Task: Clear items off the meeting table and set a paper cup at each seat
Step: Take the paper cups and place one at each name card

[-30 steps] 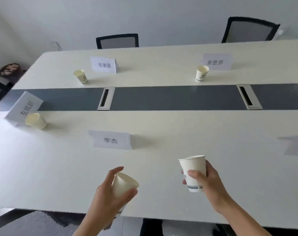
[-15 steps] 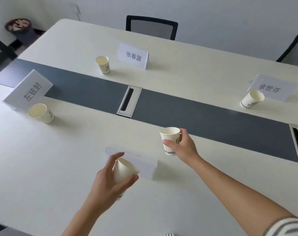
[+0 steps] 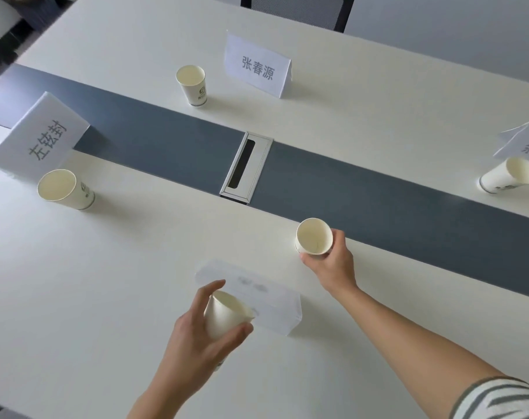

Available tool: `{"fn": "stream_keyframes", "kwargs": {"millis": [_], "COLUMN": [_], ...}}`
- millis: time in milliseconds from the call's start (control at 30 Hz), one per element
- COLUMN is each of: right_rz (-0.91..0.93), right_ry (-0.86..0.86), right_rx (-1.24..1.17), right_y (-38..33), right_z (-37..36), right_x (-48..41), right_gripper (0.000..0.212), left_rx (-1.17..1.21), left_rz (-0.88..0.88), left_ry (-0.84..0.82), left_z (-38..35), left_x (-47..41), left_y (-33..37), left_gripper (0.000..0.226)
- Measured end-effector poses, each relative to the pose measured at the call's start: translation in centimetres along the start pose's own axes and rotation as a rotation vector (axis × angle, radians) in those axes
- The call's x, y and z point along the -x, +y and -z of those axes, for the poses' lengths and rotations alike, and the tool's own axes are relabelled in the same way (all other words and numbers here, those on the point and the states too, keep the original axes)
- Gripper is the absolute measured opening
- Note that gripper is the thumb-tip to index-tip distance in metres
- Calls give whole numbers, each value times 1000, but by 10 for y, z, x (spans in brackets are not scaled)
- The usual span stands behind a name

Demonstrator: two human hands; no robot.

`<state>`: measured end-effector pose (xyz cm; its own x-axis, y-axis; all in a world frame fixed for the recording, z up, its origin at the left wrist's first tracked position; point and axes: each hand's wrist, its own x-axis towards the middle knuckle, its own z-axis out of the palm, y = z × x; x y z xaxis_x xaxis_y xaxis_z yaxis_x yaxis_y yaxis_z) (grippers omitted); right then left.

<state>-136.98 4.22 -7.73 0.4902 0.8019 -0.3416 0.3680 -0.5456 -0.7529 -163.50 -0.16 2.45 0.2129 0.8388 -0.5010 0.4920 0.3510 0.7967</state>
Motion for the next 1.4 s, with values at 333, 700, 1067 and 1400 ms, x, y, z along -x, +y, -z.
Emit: {"fn": "stream_keyframes", "kwargs": {"millis": [333,700,1067,1400], "right_rz": [-10,-40,-213,-319], "right_ry": [-28,-74,-22,416], "right_rx": [7,-331,-646,-1058], "right_y": [19,37,122,220], "right_z": [50,148,210,291], "right_x": [61,239,423,551], "right_gripper": [66,2,23,18], "left_rx": [30,-277,-446,-567], "left_rz": [-143,-509,-740,-817], "left_ry": [-38,-334,-686,-1014], "left_z": [-18,-73,-188,-322], "left_x": [24,105,233,307], "left_y": [28,46,35,42], "left_gripper": [69,86,83,51]}}
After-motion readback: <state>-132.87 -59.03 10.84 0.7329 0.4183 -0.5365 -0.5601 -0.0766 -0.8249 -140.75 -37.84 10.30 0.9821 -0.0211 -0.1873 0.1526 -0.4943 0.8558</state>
